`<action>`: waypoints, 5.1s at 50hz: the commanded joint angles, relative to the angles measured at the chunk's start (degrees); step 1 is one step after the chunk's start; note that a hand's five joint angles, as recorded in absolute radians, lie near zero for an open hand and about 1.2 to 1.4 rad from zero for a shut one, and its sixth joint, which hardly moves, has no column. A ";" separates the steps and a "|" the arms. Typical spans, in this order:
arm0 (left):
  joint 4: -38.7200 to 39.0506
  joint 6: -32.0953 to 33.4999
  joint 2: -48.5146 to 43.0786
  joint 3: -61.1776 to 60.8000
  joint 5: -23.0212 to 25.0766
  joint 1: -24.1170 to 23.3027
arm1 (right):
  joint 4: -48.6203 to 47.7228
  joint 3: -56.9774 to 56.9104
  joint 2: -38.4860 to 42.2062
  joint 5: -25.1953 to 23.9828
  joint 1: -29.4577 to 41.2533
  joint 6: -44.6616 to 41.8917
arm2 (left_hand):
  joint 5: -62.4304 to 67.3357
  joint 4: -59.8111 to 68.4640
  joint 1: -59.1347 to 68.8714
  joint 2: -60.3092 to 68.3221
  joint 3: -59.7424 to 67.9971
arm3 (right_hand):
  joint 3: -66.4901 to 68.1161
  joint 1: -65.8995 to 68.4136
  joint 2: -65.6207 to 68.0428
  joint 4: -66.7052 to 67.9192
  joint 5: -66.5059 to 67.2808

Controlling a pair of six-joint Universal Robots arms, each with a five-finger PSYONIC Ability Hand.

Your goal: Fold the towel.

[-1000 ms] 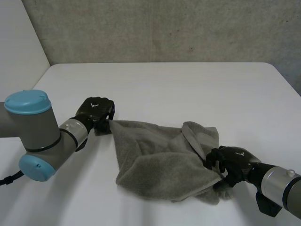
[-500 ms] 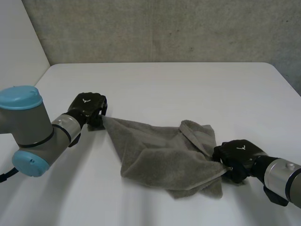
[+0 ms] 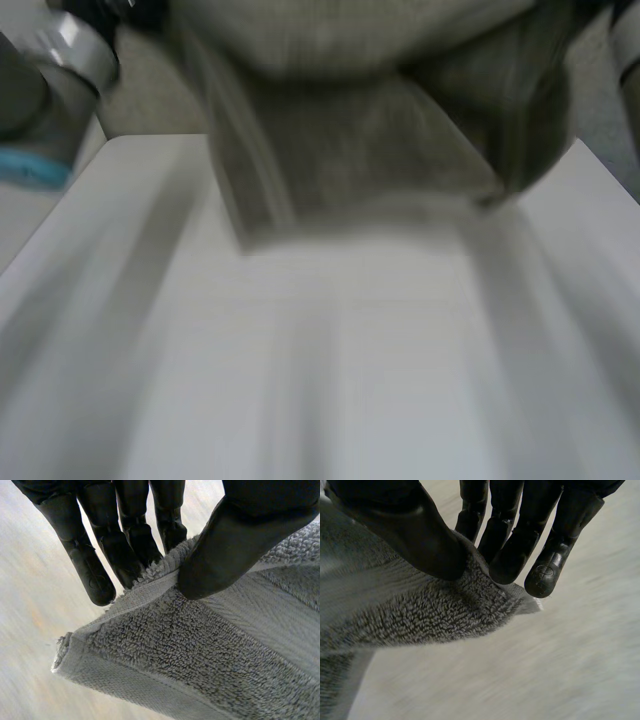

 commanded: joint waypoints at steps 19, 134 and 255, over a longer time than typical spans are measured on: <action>13.80 -8.58 3.31 -40.92 11.83 9.99 | 3.19 31.55 2.60 -15.89 -0.96 -4.50 | 5.34 1.85 5.65 2.43 2.91 | 2.52 3.73 3.71 2.98 3.16; 0.26 5.83 8.23 -50.41 19.39 15.61 | 22.44 21.22 9.70 -2.45 -4.75 -11.38 | 5.34 1.85 5.65 2.43 2.91 | 2.52 3.73 3.71 2.98 3.16; 8.26 -3.04 6.13 -55.86 2.69 8.58 | -4.73 43.27 10.16 -9.30 -11.33 12.89 | -60.74 -64.23 -60.43 -63.66 -63.18 | -6.96 -5.75 -5.77 -6.50 -6.31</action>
